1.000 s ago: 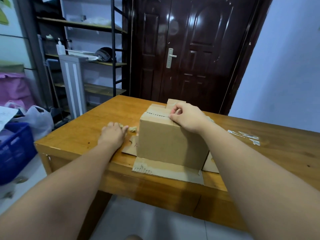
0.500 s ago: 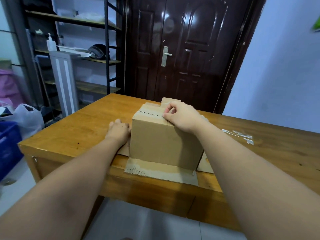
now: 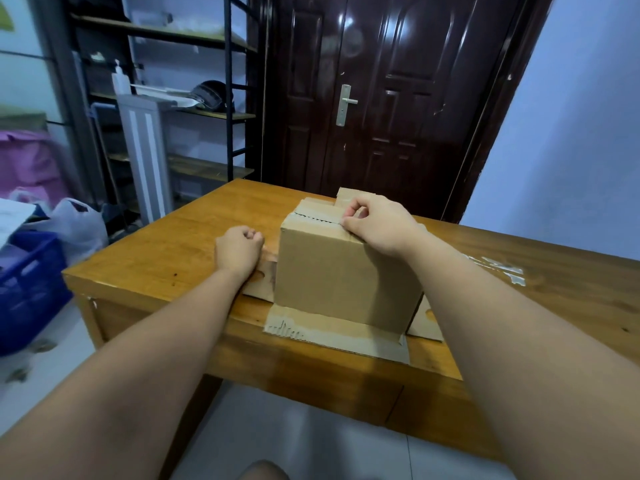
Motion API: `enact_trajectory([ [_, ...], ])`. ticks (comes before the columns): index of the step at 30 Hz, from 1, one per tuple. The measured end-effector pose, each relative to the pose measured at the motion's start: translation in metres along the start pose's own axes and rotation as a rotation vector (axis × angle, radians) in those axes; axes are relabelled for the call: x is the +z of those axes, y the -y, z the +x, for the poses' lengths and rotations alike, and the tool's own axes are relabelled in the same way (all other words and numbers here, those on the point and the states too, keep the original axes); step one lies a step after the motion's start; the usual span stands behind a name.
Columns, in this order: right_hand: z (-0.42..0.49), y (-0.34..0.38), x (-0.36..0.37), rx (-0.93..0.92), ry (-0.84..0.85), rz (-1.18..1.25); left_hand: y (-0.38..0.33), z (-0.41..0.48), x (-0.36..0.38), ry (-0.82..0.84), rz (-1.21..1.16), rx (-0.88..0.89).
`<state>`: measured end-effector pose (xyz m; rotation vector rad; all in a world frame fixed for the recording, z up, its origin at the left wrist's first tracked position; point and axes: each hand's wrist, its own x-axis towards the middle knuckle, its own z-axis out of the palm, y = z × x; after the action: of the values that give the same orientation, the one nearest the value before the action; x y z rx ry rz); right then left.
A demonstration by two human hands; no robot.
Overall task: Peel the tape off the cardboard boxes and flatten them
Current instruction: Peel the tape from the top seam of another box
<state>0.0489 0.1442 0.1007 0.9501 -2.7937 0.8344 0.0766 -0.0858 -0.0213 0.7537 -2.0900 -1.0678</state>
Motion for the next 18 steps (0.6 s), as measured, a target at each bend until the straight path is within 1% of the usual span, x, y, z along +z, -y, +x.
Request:
enact_trajectory([
  [4, 0.001, -0.001, 0.000, -0.009, -0.004, -0.002, 0.002, 0.005, -0.007, -0.071, -0.375, -0.271],
  [6, 0.001, 0.000, 0.001, -0.008, -0.004, -0.008, -0.001, 0.004, -0.010, -0.083, -0.470, -0.321],
  [9, 0.002, -0.001, 0.001, -0.002, -0.002, -0.011, 0.001, 0.004, -0.015, -0.070, -0.544, -0.302],
  [12, 0.002, -0.001, 0.002, 0.008, -0.003, -0.012, 0.000, 0.006, -0.016, -0.050, -0.517, -0.277],
  [16, 0.002, -0.001, 0.002, 0.016, -0.004, -0.014, -0.001, 0.004, -0.009, -0.044, -0.362, -0.194],
  [18, 0.002, -0.001, 0.002, 0.012, -0.004, -0.014, -0.003, 0.001, -0.006, 0.044, -0.293, -0.137],
])
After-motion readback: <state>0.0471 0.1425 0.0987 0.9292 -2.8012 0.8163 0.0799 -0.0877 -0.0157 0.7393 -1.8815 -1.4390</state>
